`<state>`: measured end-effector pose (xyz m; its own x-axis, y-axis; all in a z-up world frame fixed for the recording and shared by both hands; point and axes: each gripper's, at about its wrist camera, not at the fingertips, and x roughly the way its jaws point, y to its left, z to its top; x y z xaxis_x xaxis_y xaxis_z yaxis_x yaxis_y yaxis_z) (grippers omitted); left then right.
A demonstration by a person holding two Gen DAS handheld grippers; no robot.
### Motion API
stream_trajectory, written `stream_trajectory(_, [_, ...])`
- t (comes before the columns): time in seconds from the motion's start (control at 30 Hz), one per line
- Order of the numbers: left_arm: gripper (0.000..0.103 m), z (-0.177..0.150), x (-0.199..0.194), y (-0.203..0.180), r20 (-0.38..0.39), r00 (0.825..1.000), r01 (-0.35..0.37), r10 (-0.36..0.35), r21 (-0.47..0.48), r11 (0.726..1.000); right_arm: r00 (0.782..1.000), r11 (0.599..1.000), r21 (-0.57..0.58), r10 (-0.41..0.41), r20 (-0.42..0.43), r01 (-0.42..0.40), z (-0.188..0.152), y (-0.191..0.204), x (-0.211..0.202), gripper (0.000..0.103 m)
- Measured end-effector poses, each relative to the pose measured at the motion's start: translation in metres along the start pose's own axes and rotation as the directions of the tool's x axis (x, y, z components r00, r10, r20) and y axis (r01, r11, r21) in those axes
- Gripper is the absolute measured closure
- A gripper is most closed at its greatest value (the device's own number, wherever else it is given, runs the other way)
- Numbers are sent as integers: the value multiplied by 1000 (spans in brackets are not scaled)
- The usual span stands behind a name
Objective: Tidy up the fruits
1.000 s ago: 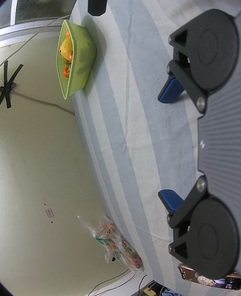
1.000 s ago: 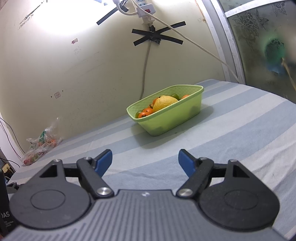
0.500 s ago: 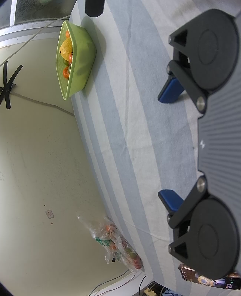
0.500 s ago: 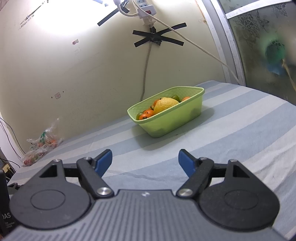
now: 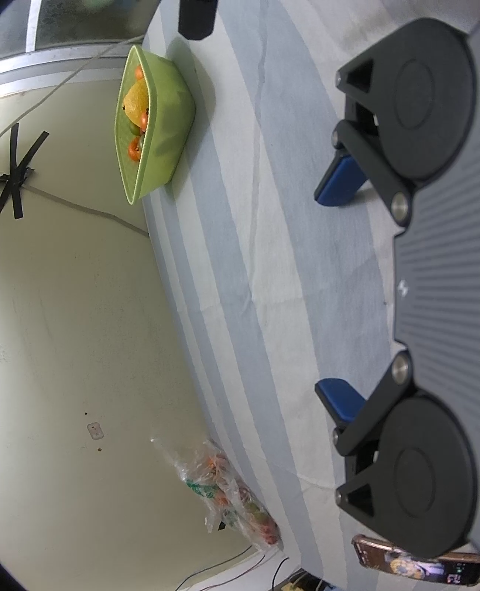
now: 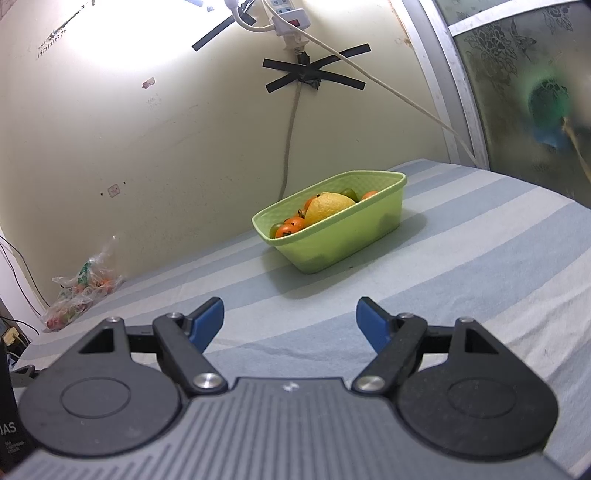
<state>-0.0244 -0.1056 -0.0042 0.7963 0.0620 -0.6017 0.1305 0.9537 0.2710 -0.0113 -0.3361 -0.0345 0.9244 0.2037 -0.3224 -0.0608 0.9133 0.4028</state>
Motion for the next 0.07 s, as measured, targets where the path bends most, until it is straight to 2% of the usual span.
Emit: stream_trajectory(0.07, [0,0,1,0,-3,1000,14,-14,-2,1000,1000,1000,-1,0,0,0,0,0,0,22])
